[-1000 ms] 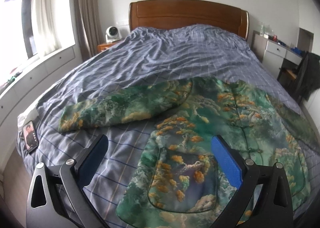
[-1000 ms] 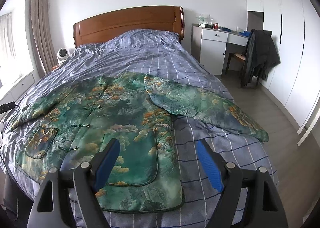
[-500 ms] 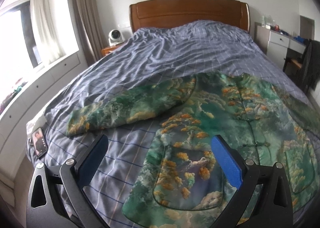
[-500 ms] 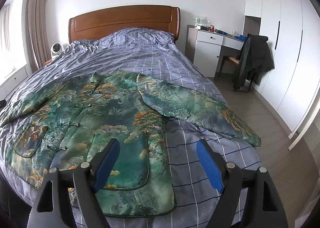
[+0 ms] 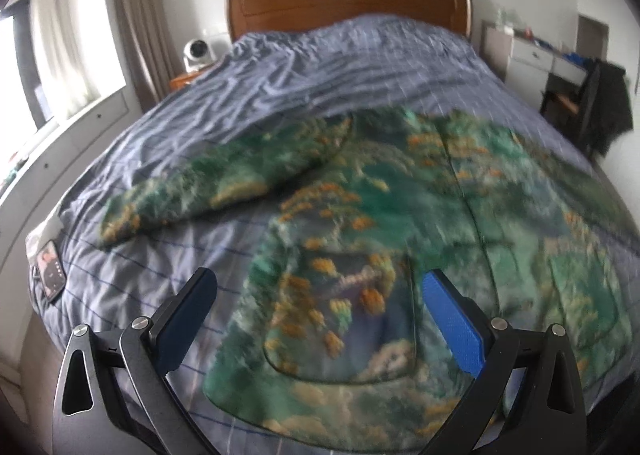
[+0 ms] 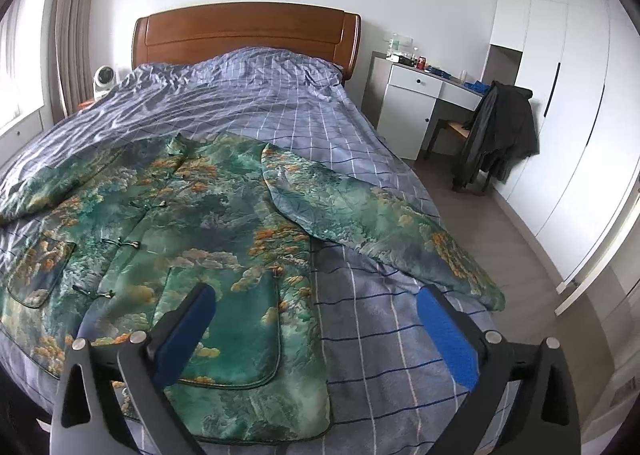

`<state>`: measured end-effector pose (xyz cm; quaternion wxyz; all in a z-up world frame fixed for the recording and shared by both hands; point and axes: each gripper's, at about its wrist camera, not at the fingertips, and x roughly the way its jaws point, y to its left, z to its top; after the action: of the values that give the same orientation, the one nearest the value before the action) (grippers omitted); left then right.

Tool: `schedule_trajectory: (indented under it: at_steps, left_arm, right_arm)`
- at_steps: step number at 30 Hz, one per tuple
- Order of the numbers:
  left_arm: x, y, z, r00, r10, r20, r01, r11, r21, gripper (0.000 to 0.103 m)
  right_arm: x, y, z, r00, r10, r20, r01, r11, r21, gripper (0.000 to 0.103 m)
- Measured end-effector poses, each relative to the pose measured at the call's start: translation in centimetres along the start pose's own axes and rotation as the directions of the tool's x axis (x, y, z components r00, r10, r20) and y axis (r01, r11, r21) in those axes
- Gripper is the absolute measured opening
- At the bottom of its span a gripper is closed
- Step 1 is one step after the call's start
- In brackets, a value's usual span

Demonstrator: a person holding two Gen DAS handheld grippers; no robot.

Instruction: Fold large clothes

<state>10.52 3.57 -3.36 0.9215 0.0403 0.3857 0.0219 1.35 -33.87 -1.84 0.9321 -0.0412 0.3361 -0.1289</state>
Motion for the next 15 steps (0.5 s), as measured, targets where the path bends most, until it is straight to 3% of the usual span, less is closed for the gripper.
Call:
schedule_trajectory:
  at_steps: [8, 15]
  left_arm:
    - [-0.6, -1.2, -1.2, 0.996, -0.078, -0.030, 0.078, 0.997, 0.005, 0.102]
    - [-0.8, -1.4, -0.8, 0.997, -0.071, -0.021, 0.071, 0.997, 0.001, 0.102]
  right_arm:
    - [0.8, -0.4, 0.7, 0.999, -0.038, 0.003, 0.038, 0.998, -0.044, 0.102]
    - [1.4, -1.2, 1.2, 0.997, -0.083, 0.001, 0.083, 0.995, -0.049, 0.102]
